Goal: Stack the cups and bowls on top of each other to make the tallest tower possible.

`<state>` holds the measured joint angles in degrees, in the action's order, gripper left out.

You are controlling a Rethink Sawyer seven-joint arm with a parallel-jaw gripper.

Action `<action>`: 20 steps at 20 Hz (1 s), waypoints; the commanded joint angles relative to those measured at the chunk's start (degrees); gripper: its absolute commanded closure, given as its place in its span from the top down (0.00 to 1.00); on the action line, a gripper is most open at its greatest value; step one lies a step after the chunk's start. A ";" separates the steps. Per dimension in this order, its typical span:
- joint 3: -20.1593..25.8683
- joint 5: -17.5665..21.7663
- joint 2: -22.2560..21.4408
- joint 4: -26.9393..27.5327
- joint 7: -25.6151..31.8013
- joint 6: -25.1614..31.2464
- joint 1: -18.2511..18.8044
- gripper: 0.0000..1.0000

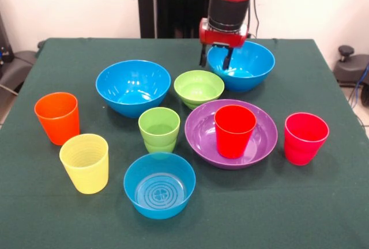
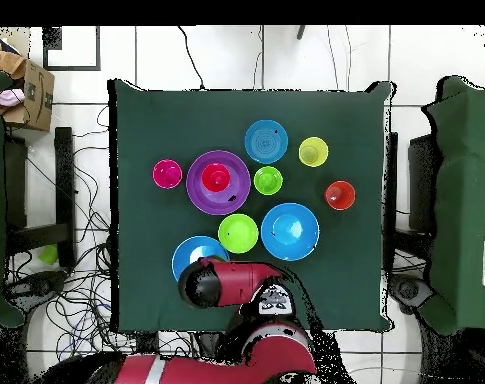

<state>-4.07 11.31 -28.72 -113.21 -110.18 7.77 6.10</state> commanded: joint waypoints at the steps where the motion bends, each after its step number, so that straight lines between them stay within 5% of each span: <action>1: 3.80 1.50 5.35 4.97 -5.20 -4.21 -1.28 1.00; 20: 5.21 3.52 3.77 1.73 -2.79 0.36 -0.31 1.00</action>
<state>-3.87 12.52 -25.03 -113.07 -110.18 6.85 6.08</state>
